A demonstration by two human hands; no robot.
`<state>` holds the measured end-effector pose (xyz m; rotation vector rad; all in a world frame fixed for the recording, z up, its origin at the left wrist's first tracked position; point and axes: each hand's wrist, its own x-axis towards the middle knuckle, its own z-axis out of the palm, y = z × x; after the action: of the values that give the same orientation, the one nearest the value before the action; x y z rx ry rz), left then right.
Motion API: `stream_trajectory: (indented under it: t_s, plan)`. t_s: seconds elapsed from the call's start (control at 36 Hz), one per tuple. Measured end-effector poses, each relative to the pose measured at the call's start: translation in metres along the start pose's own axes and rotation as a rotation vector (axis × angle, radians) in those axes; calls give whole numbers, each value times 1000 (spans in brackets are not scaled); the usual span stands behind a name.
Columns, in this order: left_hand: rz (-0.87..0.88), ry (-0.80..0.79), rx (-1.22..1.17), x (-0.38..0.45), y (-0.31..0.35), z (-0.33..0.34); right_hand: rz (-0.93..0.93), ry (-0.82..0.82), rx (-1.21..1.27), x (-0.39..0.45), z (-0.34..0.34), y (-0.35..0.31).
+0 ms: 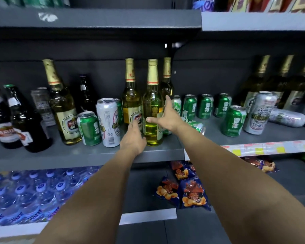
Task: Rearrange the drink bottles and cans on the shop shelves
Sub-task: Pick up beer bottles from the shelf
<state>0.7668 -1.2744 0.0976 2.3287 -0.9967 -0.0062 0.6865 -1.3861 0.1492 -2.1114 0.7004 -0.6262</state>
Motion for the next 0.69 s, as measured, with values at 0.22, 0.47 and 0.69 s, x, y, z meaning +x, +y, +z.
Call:
stream_trajectory:
  t_s: [0.22, 0.47, 0.69]
  plan:
    - [20, 78, -71, 19, -4, -6, 41, 17, 109, 20, 14, 2]
    - [95, 487, -287, 40, 18, -3, 20, 104, 17, 23, 14, 2]
    - [-233, 311, -639, 76, 20, -7, 64, 205, -186, 14, 7, 0]
